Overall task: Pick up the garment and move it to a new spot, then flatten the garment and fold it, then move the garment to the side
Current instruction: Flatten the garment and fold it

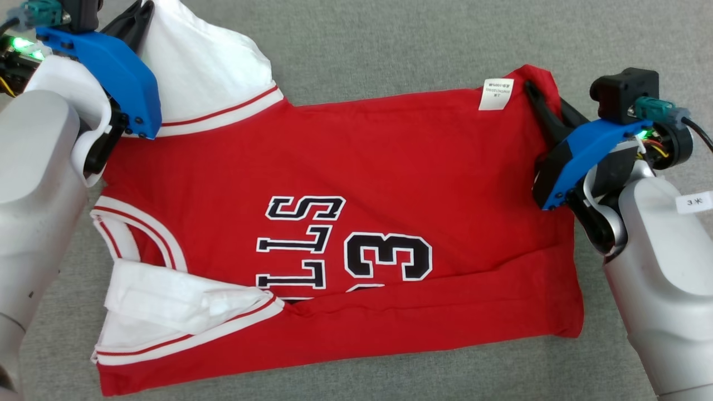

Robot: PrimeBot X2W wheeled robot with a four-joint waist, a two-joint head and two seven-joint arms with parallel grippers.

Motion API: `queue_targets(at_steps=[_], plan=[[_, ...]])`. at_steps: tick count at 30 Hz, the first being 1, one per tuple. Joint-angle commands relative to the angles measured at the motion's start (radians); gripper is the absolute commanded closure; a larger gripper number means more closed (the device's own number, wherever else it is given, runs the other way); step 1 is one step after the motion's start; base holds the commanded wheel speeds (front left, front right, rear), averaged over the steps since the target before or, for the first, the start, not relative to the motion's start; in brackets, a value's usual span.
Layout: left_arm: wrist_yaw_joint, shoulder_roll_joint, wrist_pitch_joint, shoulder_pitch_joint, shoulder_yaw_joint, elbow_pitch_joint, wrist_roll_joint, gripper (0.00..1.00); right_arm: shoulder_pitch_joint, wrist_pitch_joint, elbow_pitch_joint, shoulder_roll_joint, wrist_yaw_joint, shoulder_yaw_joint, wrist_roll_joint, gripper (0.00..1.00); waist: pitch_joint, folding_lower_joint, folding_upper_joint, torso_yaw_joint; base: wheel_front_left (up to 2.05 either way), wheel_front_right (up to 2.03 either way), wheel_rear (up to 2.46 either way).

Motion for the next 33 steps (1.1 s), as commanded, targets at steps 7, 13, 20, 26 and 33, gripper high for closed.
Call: queue_targets(at_steps=[7, 13, 20, 26, 33], plan=[[0.000, -0.003, -0.126, 0.075, 0.021, -0.043, -0.032, 1.00, 0.081, -0.065, -0.005, -0.016, 0.000, -0.033, -0.008, 1.00, -0.065, 0.0000, 0.0000, 0.031, 0.00, 0.00, 0.00], [0.013, 0.026, -0.202, 0.185, 0.042, -0.146, -0.066, 1.00, 0.151, -0.110, -0.013, -0.027, 0.000, -0.059, -0.016, 1.00, -0.119, 0.0000, 0.0000, 0.066, 0.00, 0.00, 0.00], [0.088, 0.084, -0.234, 0.368, 0.044, -0.363, -0.084, 1.00, 0.222, -0.159, -0.011, -0.036, 0.000, -0.081, -0.026, 1.00, -0.167, 0.0000, 0.0000, 0.100, 0.00, 0.00, 0.00], [0.183, 0.138, -0.241, 0.517, 0.050, -0.544, -0.105, 1.00, 0.266, -0.190, -0.001, -0.041, 0.000, -0.102, -0.030, 1.00, -0.191, 0.0000, 0.0000, 0.120, 0.00, 0.00, 0.00], [0.256, 0.173, -0.245, 0.657, 0.051, -0.672, -0.139, 1.00, 0.328, -0.231, 0.009, -0.029, 0.000, -0.119, -0.023, 1.00, -0.222, 0.0000, 0.0000, 0.132, 0.00, 0.00, 0.00]])
